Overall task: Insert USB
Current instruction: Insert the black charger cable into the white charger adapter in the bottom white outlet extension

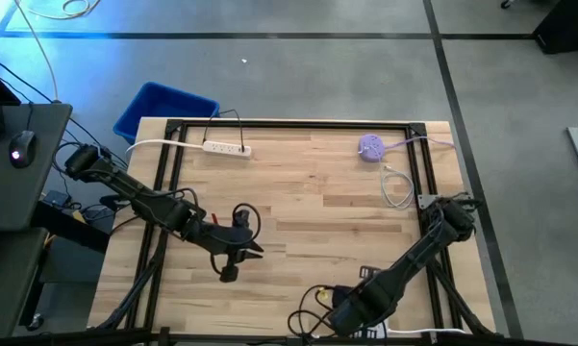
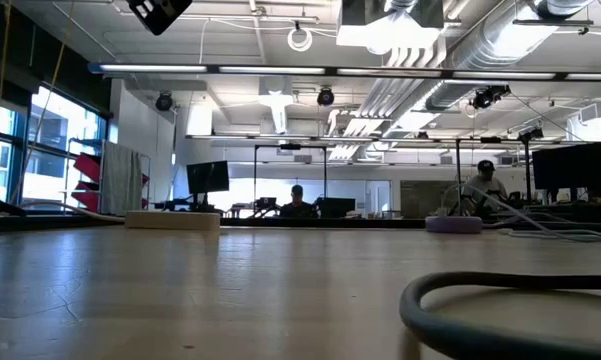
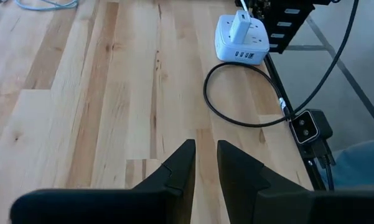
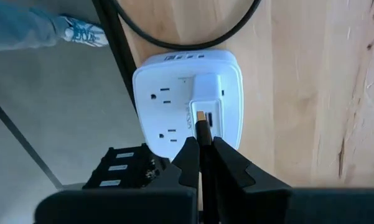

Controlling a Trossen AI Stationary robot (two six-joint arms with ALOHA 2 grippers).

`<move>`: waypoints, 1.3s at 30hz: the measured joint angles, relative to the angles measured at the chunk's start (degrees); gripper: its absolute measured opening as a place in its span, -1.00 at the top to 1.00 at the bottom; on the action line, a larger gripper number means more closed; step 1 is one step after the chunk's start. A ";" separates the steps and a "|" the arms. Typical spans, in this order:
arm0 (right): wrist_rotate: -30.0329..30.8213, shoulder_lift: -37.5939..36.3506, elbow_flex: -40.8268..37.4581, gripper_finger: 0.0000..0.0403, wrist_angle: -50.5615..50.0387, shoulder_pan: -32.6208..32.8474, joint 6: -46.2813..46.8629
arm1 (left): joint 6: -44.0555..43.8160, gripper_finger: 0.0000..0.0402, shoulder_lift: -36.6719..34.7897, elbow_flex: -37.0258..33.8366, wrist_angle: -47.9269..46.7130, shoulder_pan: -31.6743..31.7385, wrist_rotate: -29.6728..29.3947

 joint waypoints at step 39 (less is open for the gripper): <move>2.14 1.26 0.00 1.00 -1.84 1.01 -4.37 | -0.98 0.77 0.00 0.00 -0.02 -0.70 0.23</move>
